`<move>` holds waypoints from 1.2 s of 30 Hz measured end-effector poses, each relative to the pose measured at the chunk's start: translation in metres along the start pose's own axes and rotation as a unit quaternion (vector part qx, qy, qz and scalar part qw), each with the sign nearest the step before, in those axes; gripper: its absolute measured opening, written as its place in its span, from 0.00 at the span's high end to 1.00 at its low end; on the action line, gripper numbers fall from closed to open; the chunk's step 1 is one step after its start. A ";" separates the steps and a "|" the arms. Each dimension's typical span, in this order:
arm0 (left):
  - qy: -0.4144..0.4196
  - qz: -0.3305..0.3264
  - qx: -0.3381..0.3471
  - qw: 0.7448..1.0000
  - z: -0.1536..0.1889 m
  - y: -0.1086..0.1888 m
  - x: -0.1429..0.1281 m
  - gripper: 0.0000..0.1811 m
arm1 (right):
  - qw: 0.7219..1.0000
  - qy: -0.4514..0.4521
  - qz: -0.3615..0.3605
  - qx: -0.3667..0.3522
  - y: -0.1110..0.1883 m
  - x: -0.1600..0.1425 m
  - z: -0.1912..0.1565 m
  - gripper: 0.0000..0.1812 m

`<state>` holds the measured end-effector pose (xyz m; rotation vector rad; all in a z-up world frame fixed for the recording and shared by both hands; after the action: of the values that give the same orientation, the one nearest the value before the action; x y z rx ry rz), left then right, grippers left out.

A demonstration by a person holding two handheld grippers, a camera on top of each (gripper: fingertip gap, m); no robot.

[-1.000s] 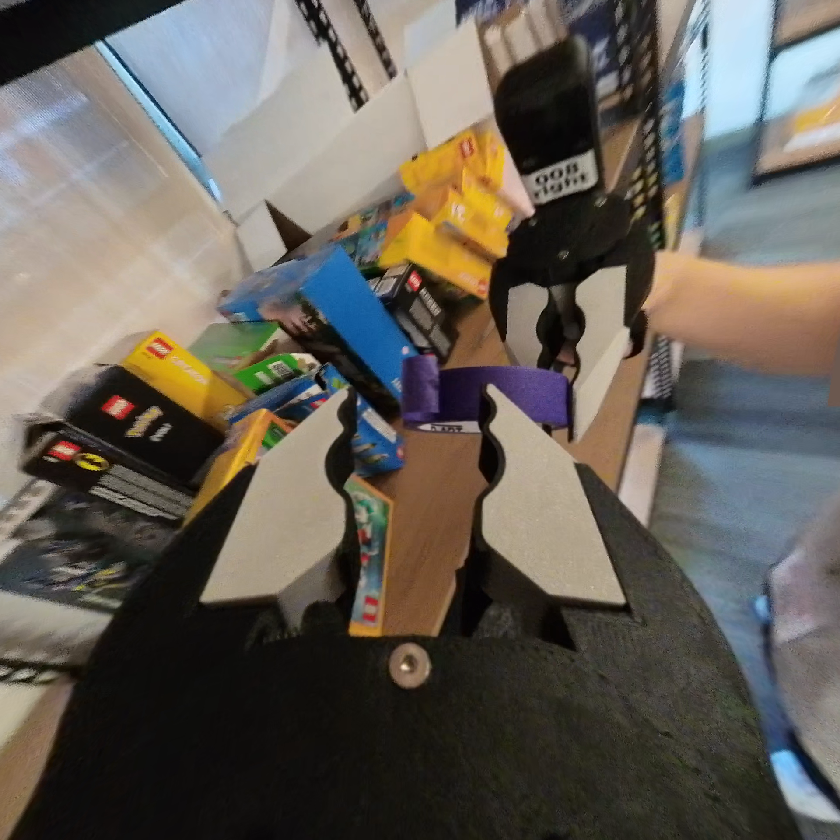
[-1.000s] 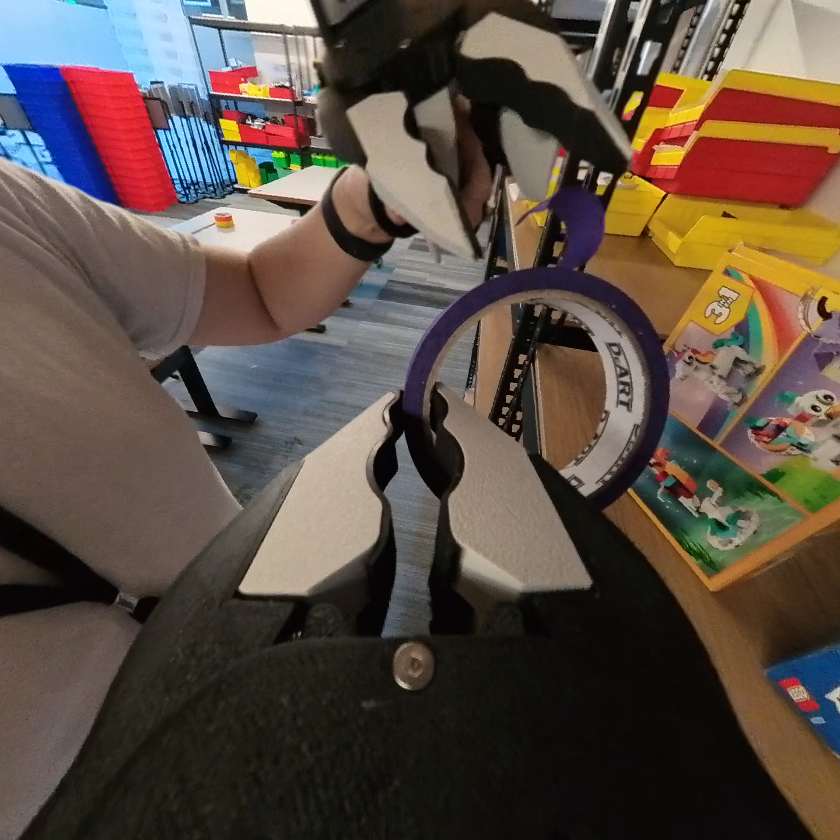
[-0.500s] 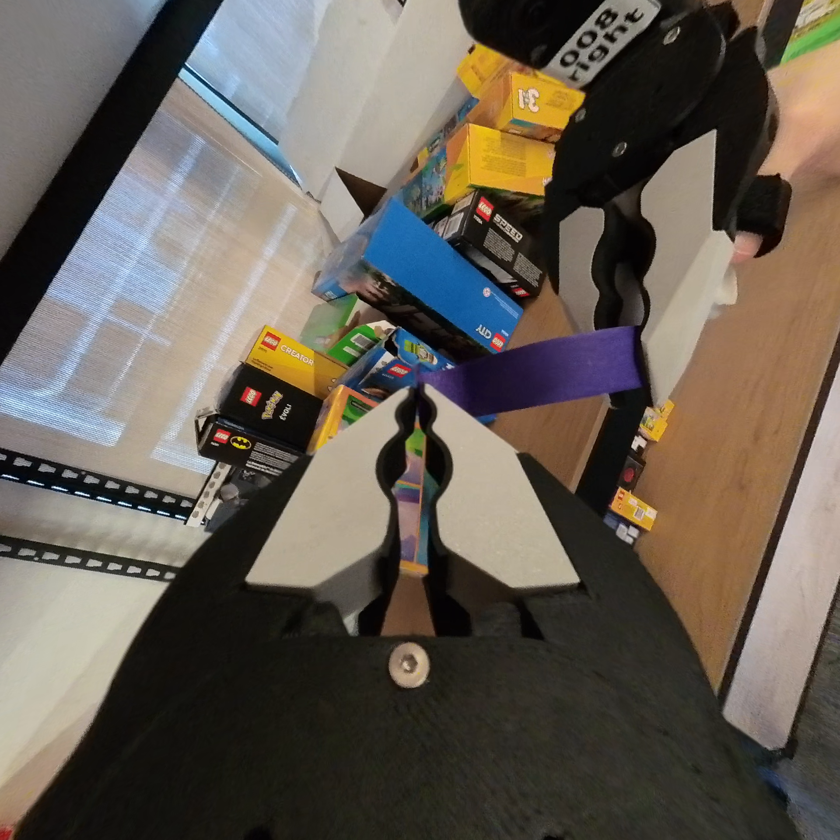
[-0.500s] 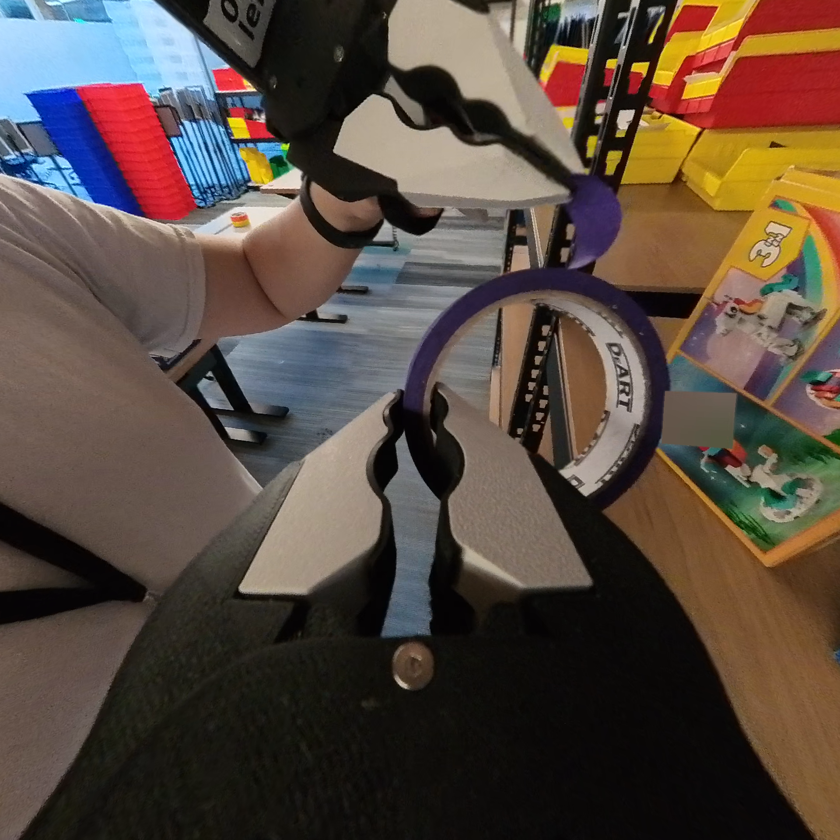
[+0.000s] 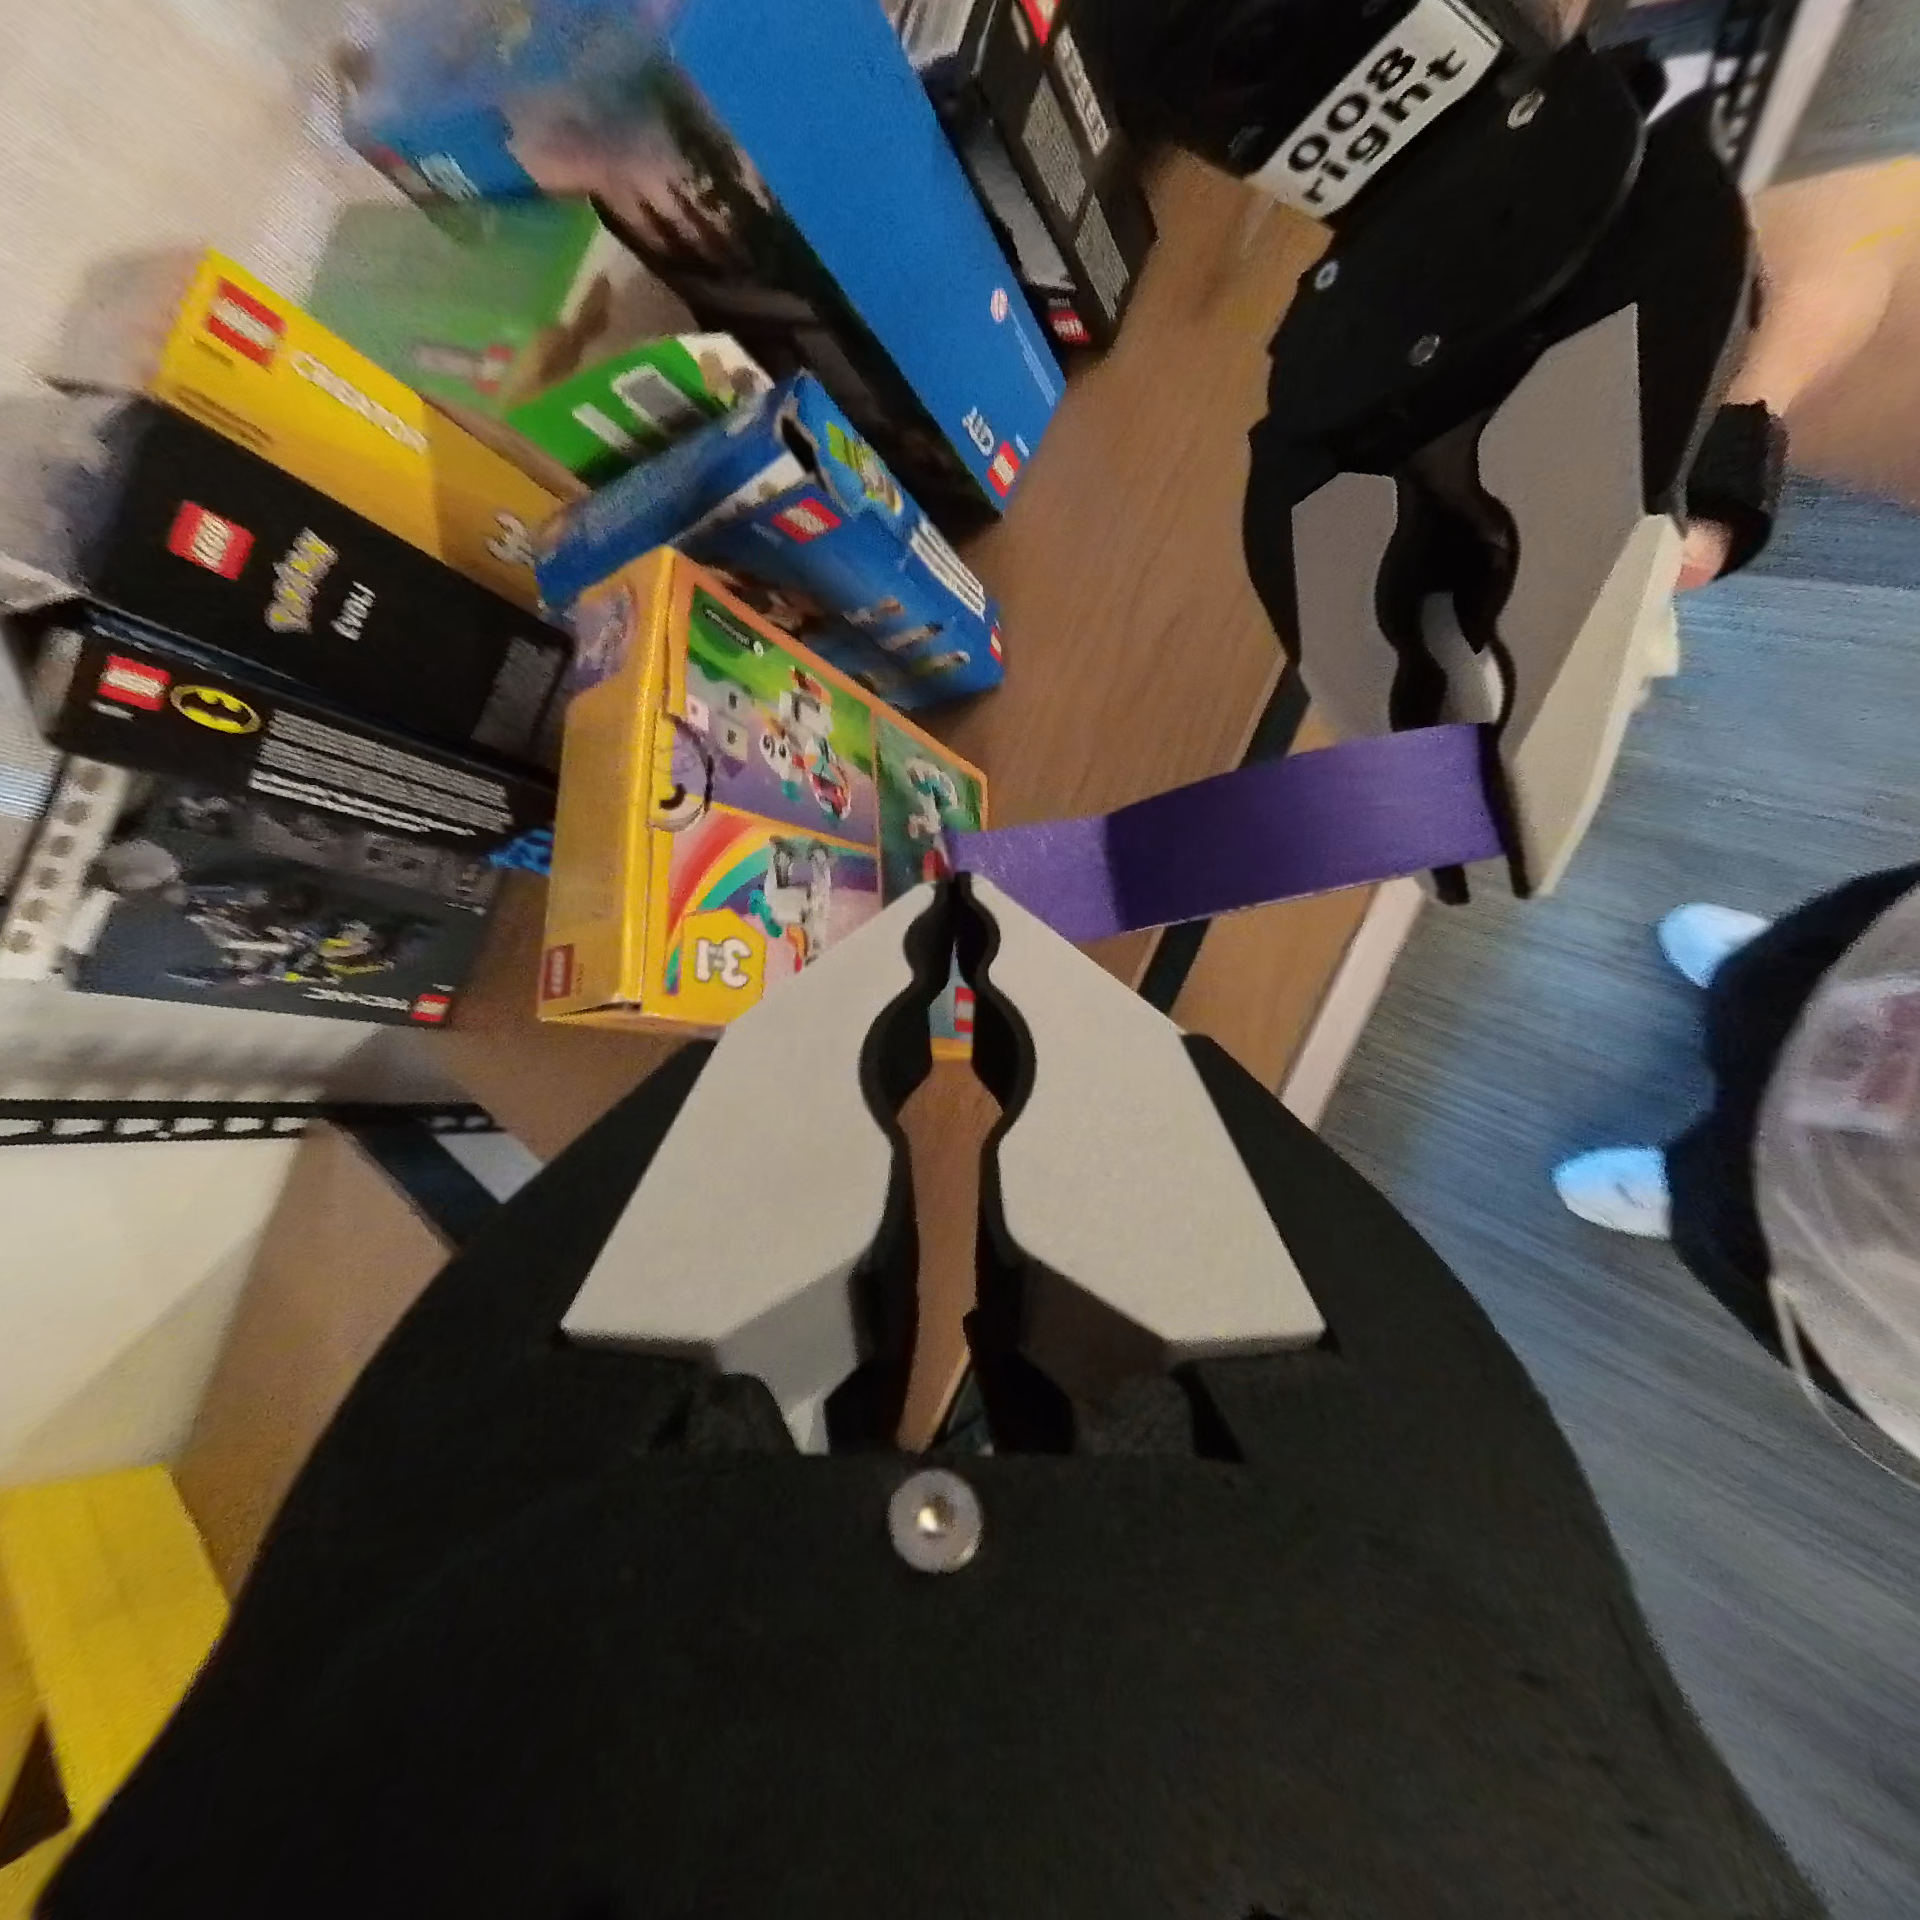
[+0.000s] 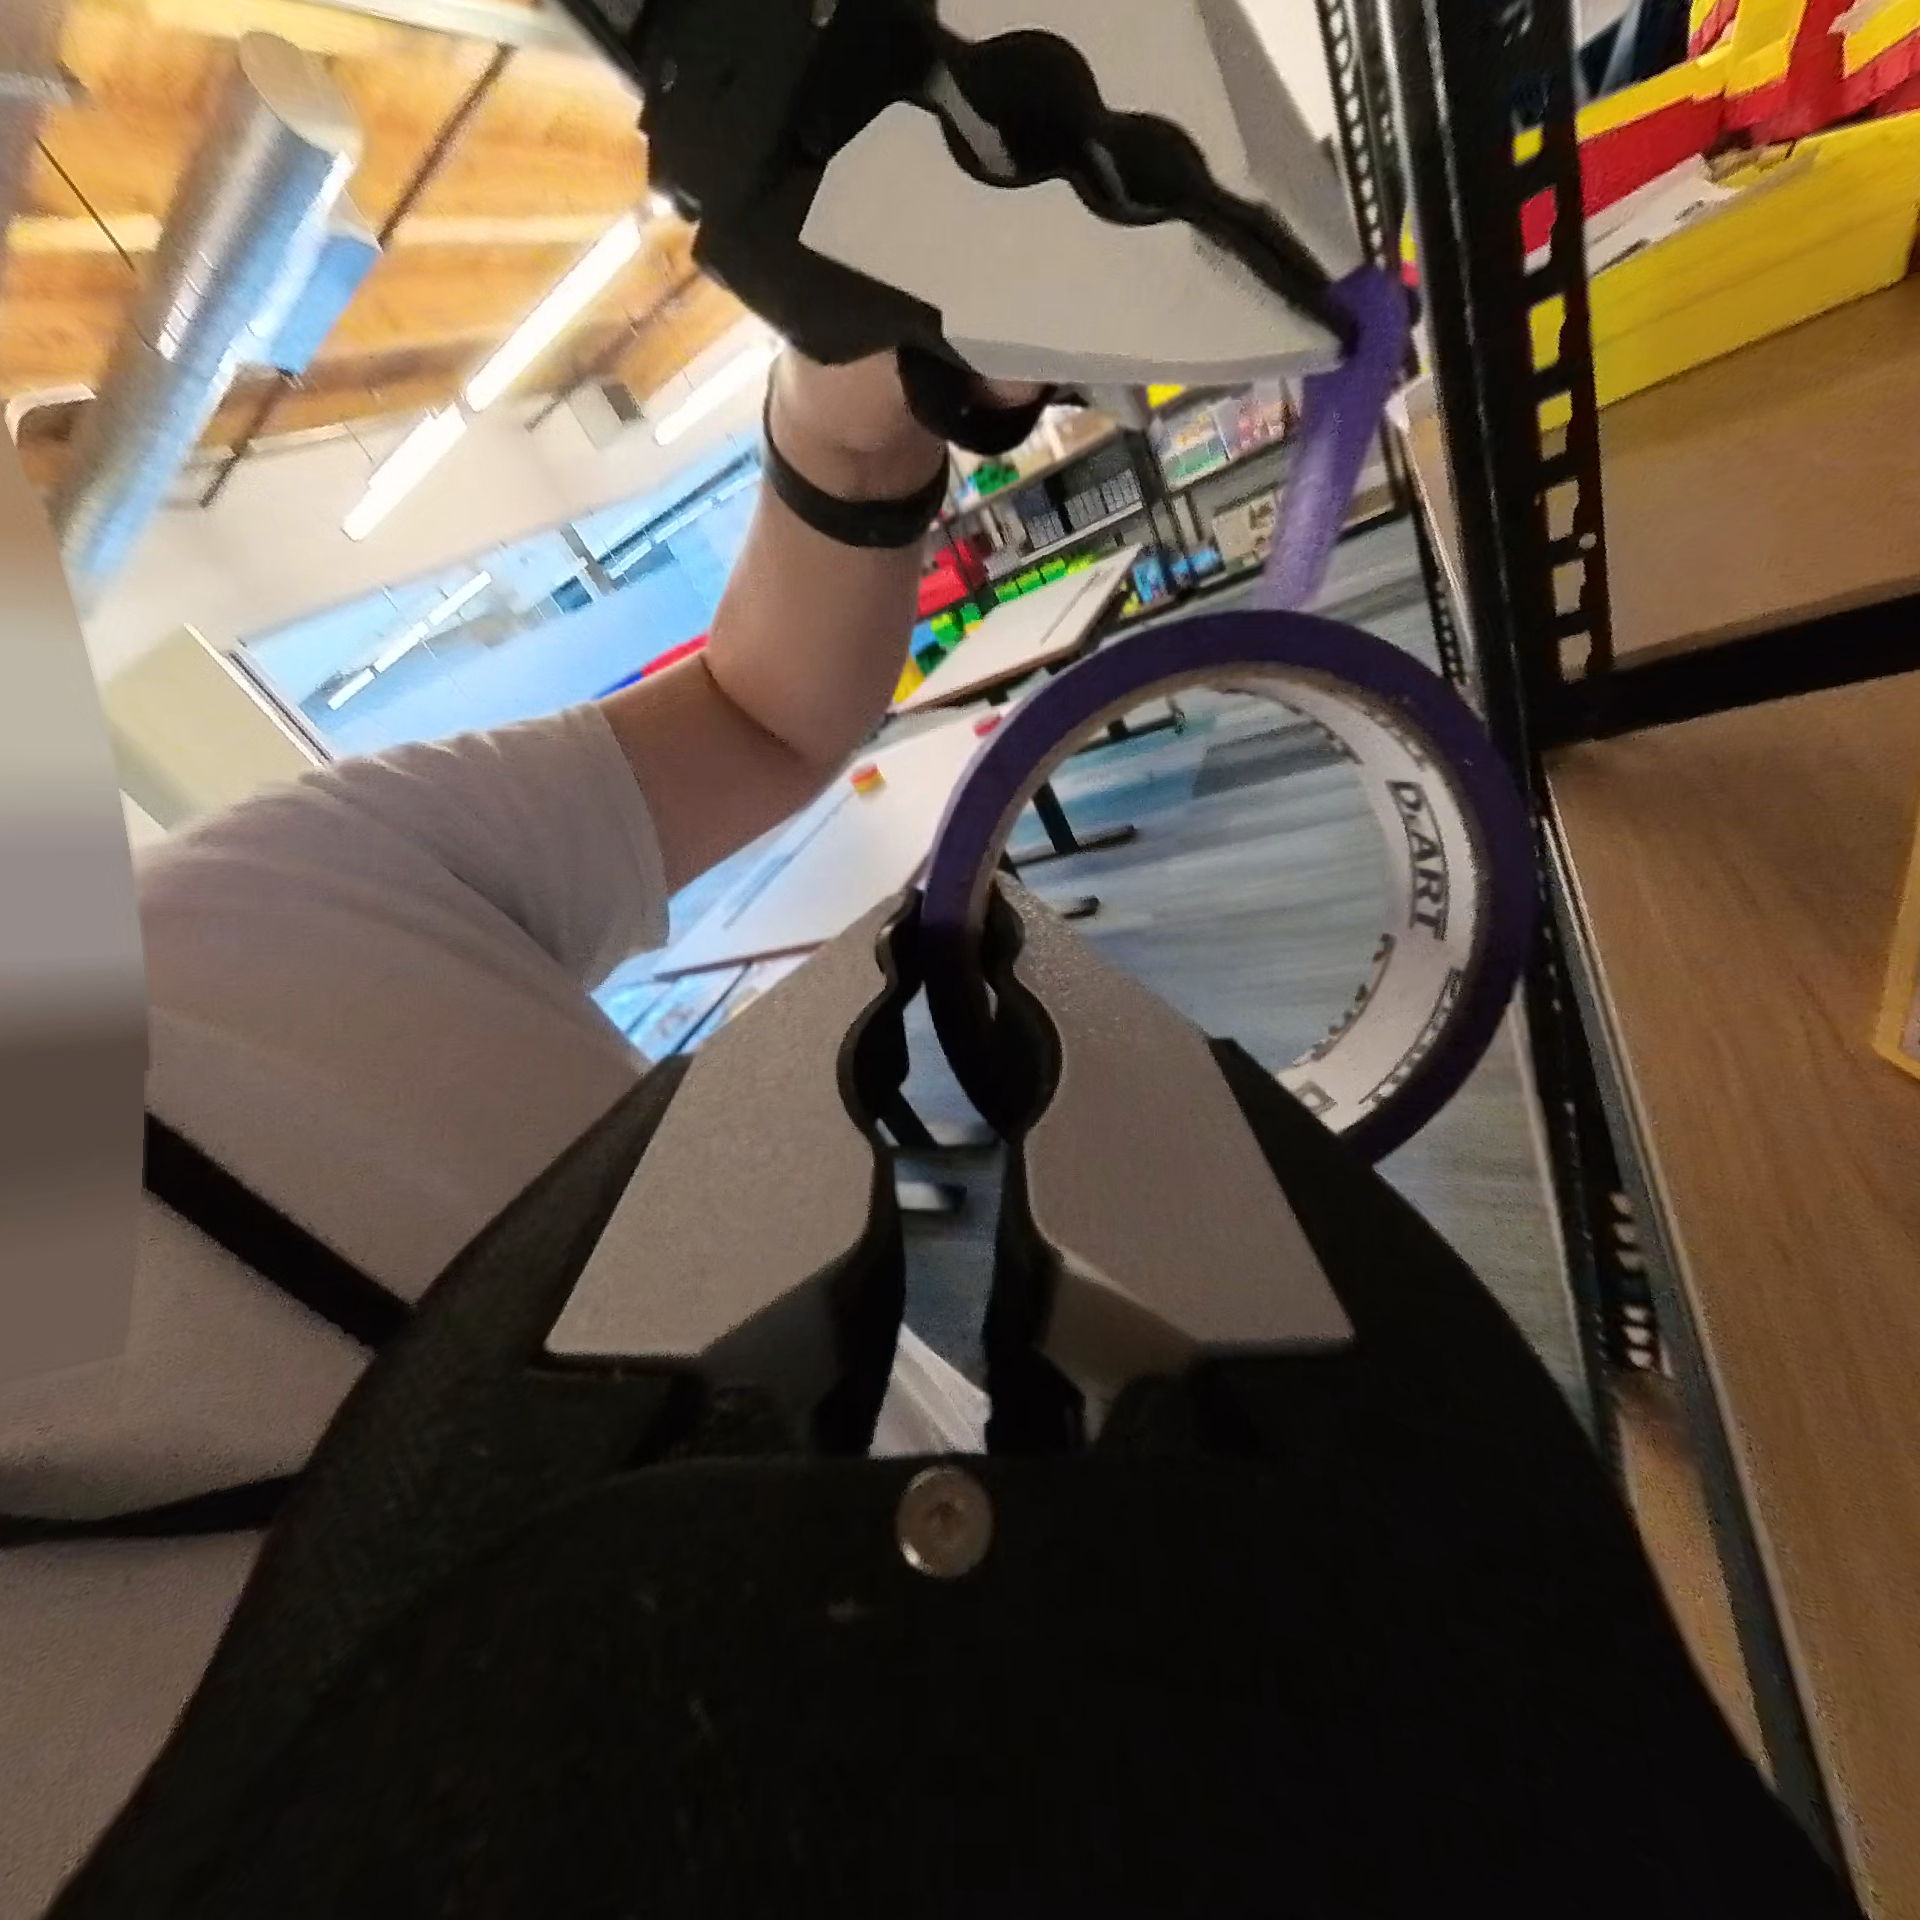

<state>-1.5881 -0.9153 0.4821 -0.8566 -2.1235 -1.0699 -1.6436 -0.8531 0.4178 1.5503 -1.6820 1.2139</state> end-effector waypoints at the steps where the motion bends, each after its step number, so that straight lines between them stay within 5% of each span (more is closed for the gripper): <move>1: 0.014 -0.011 -0.016 1.000 -0.008 0.001 0.000 1.00 | 1.000 -0.007 0.008 0.001 -0.004 0.005 0.002 0.96; 9: 0.090 -0.082 -0.084 0.989 -0.049 -0.005 0.006 1.00 | 0.998 -0.043 0.041 -0.017 -0.016 0.040 0.008 0.96; 15: 0.094 -0.143 -0.104 0.980 -0.075 -0.020 0.010 1.00 | 0.970 -0.226 0.094 -0.006 -0.012 0.077 0.014 0.96; 24: 0.054 -0.155 -0.190 0.968 -0.103 -0.033 -0.003 1.00 | 0.949 -0.258 0.084 -0.161 -0.030 0.096 0.033 0.96; 36: -0.004 -0.213 -0.243 0.946 -0.121 -0.043 -0.034 1.00 | 0.896 -0.340 0.100 -0.268 -0.062 0.099 0.060 0.95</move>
<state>-1.5731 -1.0463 0.4962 -0.6154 -2.1352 -1.8703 -1.5911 -0.9488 0.4920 1.5421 -2.3989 0.1961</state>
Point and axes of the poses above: each gripper's, where its closed fingertips meet, y back along the fingers, x out of its top, z = x × y across the jaws, the point moved 3 cm from there along y, back along the fingers, and after that the axes turned 14 degrees about z, right-handed, at the moved point
